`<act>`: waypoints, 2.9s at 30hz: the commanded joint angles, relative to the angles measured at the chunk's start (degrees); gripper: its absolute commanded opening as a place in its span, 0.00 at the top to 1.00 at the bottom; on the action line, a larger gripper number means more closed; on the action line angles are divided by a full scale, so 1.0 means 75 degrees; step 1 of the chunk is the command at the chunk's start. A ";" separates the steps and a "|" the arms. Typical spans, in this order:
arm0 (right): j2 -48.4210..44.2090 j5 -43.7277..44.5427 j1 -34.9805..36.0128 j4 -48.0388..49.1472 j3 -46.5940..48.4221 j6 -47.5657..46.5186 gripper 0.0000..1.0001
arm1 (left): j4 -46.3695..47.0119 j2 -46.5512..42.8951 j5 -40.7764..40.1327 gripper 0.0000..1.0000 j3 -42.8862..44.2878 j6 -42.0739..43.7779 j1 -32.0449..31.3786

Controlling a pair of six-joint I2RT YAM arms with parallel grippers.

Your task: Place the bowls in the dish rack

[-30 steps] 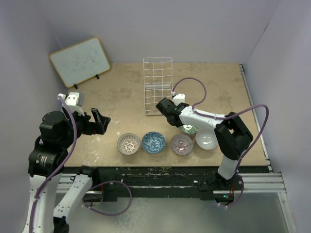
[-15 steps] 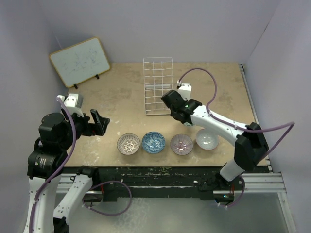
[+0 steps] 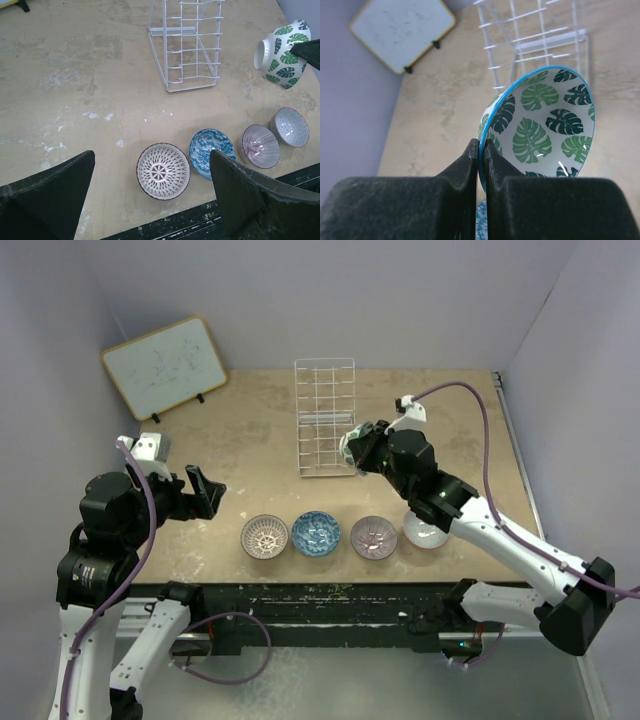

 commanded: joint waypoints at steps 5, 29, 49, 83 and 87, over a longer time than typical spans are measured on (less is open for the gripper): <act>-0.0976 -0.0579 -0.0022 0.3426 -0.1228 0.0787 1.00 | 0.0293 0.0072 -0.0064 0.01 0.0365 -0.0061 -0.0011; 0.0912 0.3382 0.0862 0.8451 -0.2375 0.1901 1.00 | 0.0197 0.0107 -0.0006 0.01 0.0508 -0.0081 -0.0011; 0.4757 0.5284 0.1830 1.3337 -0.1876 0.3079 1.00 | 0.0198 0.0007 0.0491 0.01 0.0227 -0.0107 -0.0032; 0.6019 0.6480 0.1819 1.5298 -0.1547 0.3338 1.00 | 0.0259 0.0043 0.0490 0.01 -0.0024 0.0200 -0.0359; 0.5899 0.6645 0.1775 1.5280 -0.1873 0.3410 1.00 | 0.0254 0.0014 0.0454 0.01 -0.0046 0.0216 -0.0386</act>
